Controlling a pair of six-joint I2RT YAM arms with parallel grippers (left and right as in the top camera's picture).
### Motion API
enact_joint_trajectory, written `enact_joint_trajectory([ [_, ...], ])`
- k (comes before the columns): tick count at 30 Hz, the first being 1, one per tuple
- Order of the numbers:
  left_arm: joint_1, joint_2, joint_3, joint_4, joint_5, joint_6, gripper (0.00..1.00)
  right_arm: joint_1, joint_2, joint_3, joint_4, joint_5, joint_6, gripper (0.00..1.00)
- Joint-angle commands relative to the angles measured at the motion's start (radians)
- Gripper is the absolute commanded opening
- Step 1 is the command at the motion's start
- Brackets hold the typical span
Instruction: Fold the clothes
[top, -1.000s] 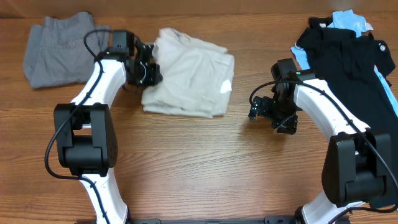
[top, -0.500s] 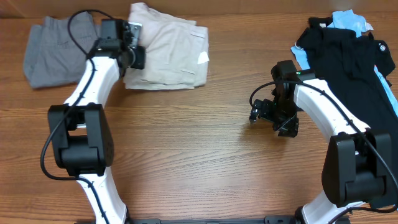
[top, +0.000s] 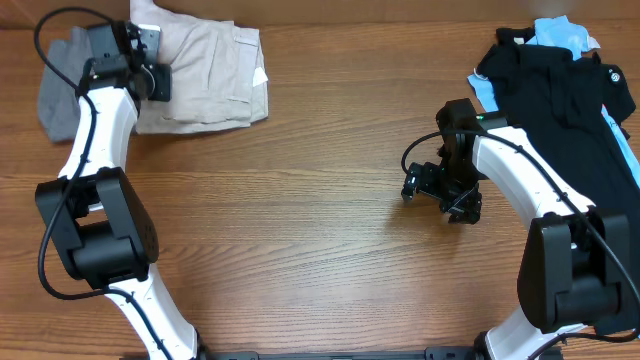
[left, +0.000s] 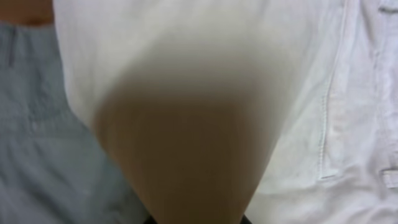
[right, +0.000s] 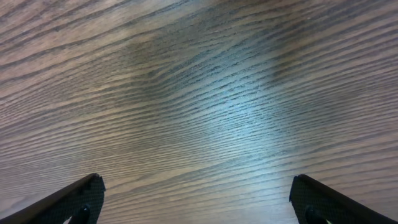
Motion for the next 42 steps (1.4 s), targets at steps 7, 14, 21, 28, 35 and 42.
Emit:
enact_joint_trajectory([
  [7, -0.013, -0.001, 0.172, -0.018, -0.156, 0.033, 0.04, 0.003, -0.021, 0.018, -0.004, -0.003, -0.007, 1.00],
  [14, -0.004, -0.001, 0.208, -0.029, -0.235, 0.047, 0.04, 0.003, -0.021, 0.018, -0.003, -0.003, -0.007, 1.00],
  [21, 0.037, -0.001, 0.205, -0.045, -0.236, 0.046, 0.04, 0.003, -0.021, 0.018, -0.004, -0.004, -0.015, 1.00],
  [28, 0.111, 0.000, 0.199, -0.059, -0.235, 0.046, 0.04, 0.003, -0.021, 0.018, -0.007, -0.003, -0.018, 1.00],
  [35, 0.186, 0.000, 0.196, -0.061, -0.166, 0.045, 0.09, 0.003, -0.021, 0.018, -0.011, -0.004, -0.018, 1.00],
  [42, 0.214, 0.000, 0.192, -0.047, -0.154, 0.047, 0.10, 0.003, -0.021, 0.018, -0.011, -0.003, -0.018, 1.00],
])
